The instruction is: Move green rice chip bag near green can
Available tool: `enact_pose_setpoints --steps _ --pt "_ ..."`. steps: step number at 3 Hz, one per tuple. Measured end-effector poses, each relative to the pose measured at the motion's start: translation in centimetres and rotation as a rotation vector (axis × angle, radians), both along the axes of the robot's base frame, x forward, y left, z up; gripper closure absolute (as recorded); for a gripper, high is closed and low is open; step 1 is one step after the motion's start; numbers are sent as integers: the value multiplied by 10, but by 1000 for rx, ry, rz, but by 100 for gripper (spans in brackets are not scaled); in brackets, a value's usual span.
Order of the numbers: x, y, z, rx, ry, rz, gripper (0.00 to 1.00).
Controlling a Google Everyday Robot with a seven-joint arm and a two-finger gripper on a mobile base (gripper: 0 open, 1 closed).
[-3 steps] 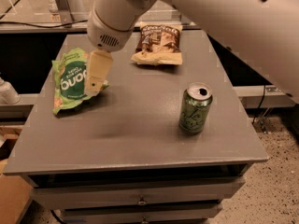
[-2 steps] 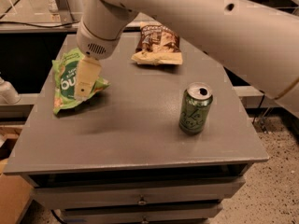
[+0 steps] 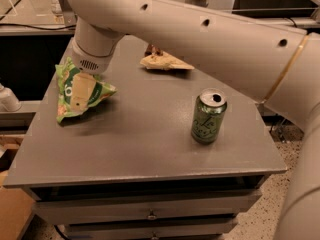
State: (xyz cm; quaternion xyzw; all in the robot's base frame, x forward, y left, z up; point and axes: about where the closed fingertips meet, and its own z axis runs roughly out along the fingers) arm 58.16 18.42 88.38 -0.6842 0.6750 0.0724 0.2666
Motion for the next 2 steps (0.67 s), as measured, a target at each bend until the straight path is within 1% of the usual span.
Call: enact_pose_setpoints --steps 1,2 --pt "10 -13 -16 -36 7 -63 0" --pt "16 -23 -20 -49 9 -108 0"
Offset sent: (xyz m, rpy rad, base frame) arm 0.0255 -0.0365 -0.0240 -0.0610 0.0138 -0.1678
